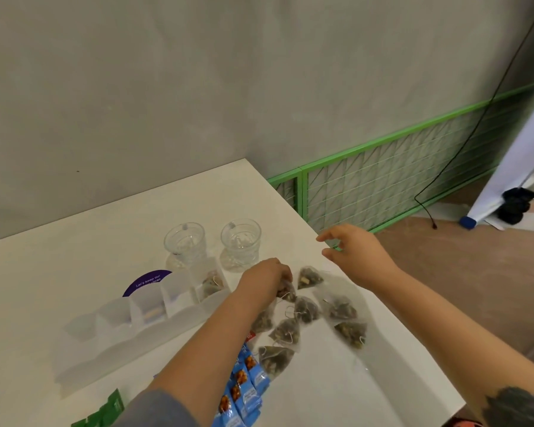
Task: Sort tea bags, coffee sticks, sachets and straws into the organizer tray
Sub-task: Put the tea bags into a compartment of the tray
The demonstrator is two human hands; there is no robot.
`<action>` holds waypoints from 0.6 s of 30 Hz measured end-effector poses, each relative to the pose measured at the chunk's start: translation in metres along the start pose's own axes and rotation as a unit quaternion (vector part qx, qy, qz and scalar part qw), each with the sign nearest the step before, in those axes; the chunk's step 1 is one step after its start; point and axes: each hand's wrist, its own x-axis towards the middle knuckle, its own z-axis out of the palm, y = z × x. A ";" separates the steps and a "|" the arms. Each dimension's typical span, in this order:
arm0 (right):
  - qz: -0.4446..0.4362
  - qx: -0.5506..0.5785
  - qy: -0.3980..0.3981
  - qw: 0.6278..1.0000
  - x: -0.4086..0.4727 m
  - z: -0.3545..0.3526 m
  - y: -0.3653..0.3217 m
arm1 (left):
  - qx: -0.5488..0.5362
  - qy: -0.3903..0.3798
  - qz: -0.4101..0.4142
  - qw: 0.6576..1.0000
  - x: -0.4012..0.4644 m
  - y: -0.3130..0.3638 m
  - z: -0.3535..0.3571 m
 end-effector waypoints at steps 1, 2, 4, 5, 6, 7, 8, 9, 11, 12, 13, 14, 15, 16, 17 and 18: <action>0.001 -0.002 -0.001 1.000 0.000 0.001 0.002 | 0.000 -0.004 -0.009 1.000 0.002 0.000 0.000; 0.001 -0.005 -0.003 1.000 0.000 0.002 0.003 | -0.002 -0.008 -0.019 1.000 0.004 0.000 -0.001; 0.002 -0.006 -0.008 1.000 0.000 0.005 0.005 | -0.012 -0.013 -0.033 0.999 0.005 0.000 -0.005; 0.001 -0.004 -0.011 1.000 0.001 0.006 0.004 | -0.019 -0.007 -0.036 0.999 0.005 0.000 -0.007; 0.000 -0.003 -0.015 1.000 0.001 0.007 0.004 | -0.027 0.009 -0.036 0.999 0.004 0.000 -0.009; -0.004 -0.002 -0.020 1.000 0.002 0.009 0.003 | -0.037 0.035 -0.032 0.998 0.002 -0.002 -0.010; -0.009 -0.002 -0.026 1.000 0.003 0.011 0.002 | -0.046 0.061 -0.026 0.997 -0.001 -0.003 -0.011; -0.015 -0.005 -0.031 0.999 0.004 0.014 0.001 | -0.050 0.084 -0.020 0.995 -0.004 -0.004 -0.013; -0.023 -0.013 -0.047 0.999 0.008 0.019 -0.001 | -0.058 0.115 -0.011 0.992 -0.010 -0.006 -0.016; -0.023 -0.018 -0.061 0.998 0.010 0.023 -0.001 | -0.065 0.127 -0.009 0.990 -0.012 -0.006 -0.019; -0.024 -0.024 -0.078 0.996 0.011 0.026 -0.002 | -0.075 0.140 -0.007 0.987 -0.014 -0.007 -0.022; -0.028 -0.034 -0.094 0.995 0.012 0.029 -0.002 | -0.085 0.151 -0.004 0.985 -0.016 -0.007 -0.026; -0.035 -0.047 -0.109 0.992 0.013 0.032 -0.002 | -0.095 0.163 0.000 0.982 -0.017 -0.007 -0.028; -0.042 -0.064 -0.124 0.989 0.014 0.035 -0.003 | -0.102 0.174 0.003 0.979 -0.019 -0.008 -0.031; -0.050 -0.084 -0.140 0.985 0.016 0.038 -0.003 | -0.107 0.186 0.008 0.977 -0.021 -0.009 -0.033; -0.054 -0.106 -0.159 0.980 0.017 0.042 -0.003 | -0.112 0.197 0.009 0.974 -0.023 -0.011 -0.035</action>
